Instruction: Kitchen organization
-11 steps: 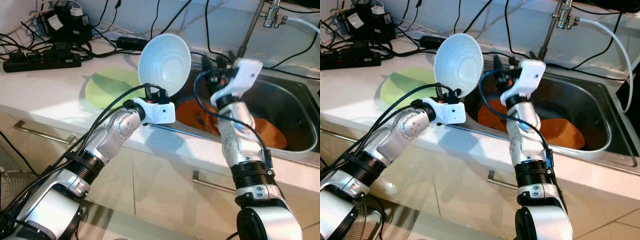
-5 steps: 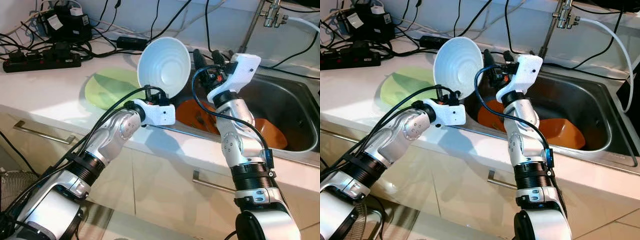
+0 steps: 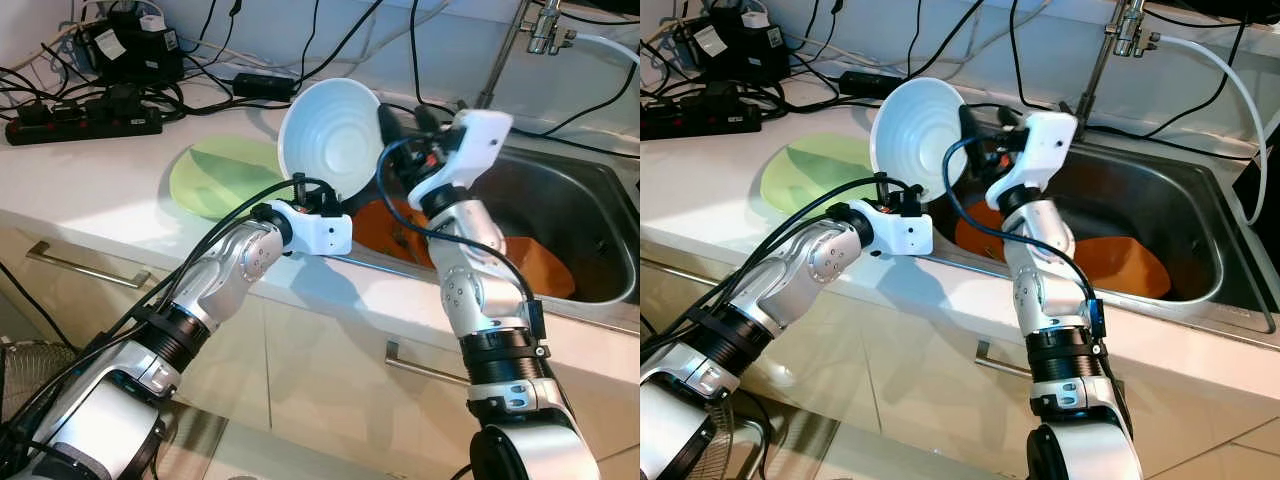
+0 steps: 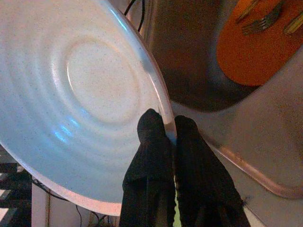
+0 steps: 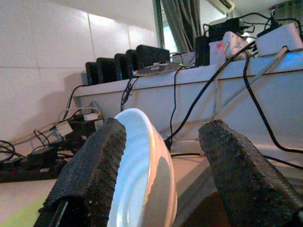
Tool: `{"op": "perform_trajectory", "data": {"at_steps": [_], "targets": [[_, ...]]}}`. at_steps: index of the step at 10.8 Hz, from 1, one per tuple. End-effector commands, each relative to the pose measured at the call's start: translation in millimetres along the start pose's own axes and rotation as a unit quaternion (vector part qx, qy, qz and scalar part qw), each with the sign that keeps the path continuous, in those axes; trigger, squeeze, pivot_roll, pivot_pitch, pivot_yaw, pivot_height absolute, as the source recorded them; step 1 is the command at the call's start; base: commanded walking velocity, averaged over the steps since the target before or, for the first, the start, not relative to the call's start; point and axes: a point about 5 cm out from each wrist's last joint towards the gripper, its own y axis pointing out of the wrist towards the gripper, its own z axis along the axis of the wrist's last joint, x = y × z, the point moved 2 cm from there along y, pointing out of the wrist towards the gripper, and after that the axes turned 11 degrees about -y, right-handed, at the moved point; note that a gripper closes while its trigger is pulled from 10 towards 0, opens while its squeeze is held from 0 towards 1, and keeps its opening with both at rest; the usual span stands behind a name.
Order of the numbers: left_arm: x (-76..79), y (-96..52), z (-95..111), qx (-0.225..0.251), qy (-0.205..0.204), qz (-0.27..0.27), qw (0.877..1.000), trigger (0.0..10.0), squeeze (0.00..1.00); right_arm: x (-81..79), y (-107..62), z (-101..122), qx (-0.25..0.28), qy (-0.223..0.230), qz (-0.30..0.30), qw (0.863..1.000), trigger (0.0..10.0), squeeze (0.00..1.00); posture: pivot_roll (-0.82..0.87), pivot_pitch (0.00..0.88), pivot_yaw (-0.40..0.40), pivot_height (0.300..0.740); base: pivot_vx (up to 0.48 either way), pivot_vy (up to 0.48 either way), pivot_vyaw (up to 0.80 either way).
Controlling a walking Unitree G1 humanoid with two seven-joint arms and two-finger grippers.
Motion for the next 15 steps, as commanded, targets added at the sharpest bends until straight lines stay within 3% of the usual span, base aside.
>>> {"op": "perform_trajectory", "data": {"at_steps": [1, 10, 11, 12, 15], "targets": [[-10.6, 0.1, 14, 0.026, 0.022, 0.019, 0.999, 10.0, 0.0, -1.8, -1.3, -1, -0.006, -0.001, 0.009, 1.0, 10.0, 0.0, 0.24, 0.012, -0.046, 0.74, 0.0, 0.0, 0.0], [-30.0, -6.9, 27, 0.07, 0.073, 0.096, 0.99, 10.0, 0.0, 0.3, -4.3, -25, -0.076, -0.019, 0.0, 0.997, 10.0, 0.0, 0.25, 0.009, -0.059, 0.74, 0.0, 0.0, 0.0], [-29.7, -7.9, 27, 0.071, 0.075, 0.099, 0.99, 10.0, 0.0, 0.0, -4.0, -26, -0.079, -0.019, 0.0, 0.997, 4.7, 0.0, 0.25, 0.009, -0.059, 0.74, 0.0, 0.0, 0.0], [-28.3, -8.6, 25, 0.07, 0.075, 0.098, 0.99, 10.0, 0.0, -0.1, -3.6, -26, -0.08, -0.019, -0.001, 0.997, 0.0, 0.0, 0.25, 0.005, -0.061, 0.74, 0.0, 0.0, 0.0], [-27.0, -9.4, 25, 0.071, 0.078, 0.097, 0.99, 10.0, 0.0, -0.6, -3.4, -26, -0.08, -0.019, -0.001, 0.997, 0.0, 0.0, 0.25, 0.001, -0.062, 0.74, 0.0, 0.0, 0.0]]}}
